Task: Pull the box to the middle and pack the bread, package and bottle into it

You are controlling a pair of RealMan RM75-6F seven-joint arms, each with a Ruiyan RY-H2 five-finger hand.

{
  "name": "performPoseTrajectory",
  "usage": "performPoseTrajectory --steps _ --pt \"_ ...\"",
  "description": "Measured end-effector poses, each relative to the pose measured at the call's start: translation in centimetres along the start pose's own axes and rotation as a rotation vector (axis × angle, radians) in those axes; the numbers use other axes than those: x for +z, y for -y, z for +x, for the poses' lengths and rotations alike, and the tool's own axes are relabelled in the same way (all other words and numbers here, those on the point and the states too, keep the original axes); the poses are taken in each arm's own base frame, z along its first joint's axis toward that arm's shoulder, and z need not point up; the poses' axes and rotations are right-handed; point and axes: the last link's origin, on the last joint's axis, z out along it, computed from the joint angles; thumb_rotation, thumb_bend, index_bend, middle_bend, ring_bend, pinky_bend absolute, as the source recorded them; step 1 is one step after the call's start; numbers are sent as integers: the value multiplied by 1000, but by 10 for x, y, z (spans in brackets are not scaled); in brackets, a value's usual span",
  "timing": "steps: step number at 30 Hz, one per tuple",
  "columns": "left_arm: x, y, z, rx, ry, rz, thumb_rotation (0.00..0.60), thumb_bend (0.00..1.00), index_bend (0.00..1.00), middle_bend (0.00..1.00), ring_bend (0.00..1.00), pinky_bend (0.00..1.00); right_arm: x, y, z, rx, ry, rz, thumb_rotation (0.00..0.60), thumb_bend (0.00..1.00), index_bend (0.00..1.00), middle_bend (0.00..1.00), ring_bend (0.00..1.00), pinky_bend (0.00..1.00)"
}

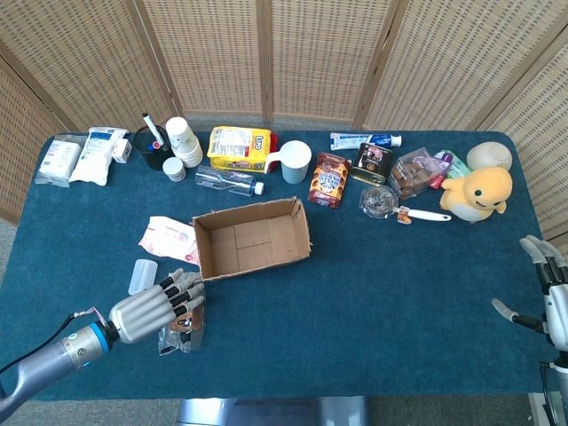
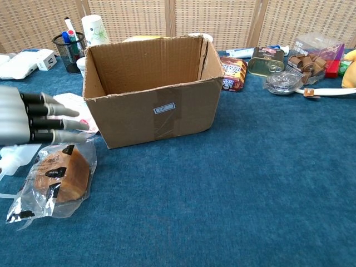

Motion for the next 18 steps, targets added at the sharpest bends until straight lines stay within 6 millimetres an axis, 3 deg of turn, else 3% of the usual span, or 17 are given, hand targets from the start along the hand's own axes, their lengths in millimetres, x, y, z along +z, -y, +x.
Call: performPoseTrajectory --steps 8,18 --pt "7 -3 -25 47 68 -36 600 59 0 0 0 172 1 -2 3 17 -11 -13 600 0 97 110 102 294" --pt "29 -10 -34 132 11 -13 600 55 0 0 0 277 0 0 5 20 -23 -3 600 0 100 114 102 288"
